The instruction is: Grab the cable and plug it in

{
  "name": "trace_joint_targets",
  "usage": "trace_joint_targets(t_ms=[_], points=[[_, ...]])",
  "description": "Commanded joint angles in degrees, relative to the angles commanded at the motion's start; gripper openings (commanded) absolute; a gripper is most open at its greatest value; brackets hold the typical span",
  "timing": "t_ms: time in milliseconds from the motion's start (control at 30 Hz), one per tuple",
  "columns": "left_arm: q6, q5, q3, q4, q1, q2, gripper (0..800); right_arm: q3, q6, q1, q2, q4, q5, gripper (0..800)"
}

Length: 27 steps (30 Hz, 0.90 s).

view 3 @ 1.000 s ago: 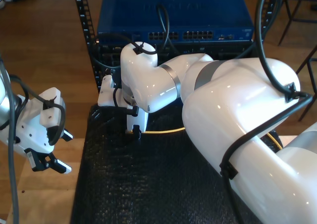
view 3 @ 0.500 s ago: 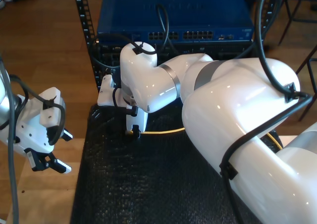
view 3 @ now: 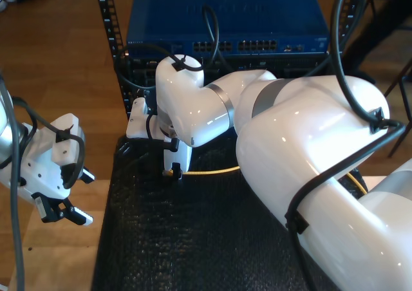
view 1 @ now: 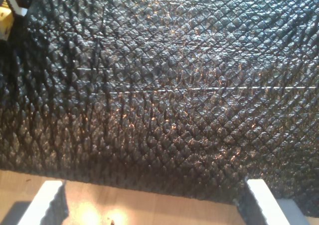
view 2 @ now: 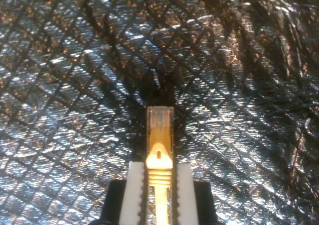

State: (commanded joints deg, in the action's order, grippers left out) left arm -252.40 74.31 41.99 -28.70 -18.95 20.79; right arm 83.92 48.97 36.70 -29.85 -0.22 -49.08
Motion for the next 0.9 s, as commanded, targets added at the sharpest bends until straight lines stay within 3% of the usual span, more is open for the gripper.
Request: trace_joint_targets(t_ms=[300, 633, 900], points=[[0.0, 0.6, -0.1, 0.0, 0.0, 0.0, 800, -0.4, 1.4, -1.0, 2.6, 0.5, -3.9, 9], [0.0, 2.5, 0.2, -0.1, 0.0, 0.2, 800, -9.6, 4.1, -4.8, 14.2, 0.8, -4.3, 9], [0.0, 5.8, 0.7, -2.7, 0.0, 0.6, 799, -17.5, 11.3, -8.5, 24.7, 8.8, -5.4, 9]])
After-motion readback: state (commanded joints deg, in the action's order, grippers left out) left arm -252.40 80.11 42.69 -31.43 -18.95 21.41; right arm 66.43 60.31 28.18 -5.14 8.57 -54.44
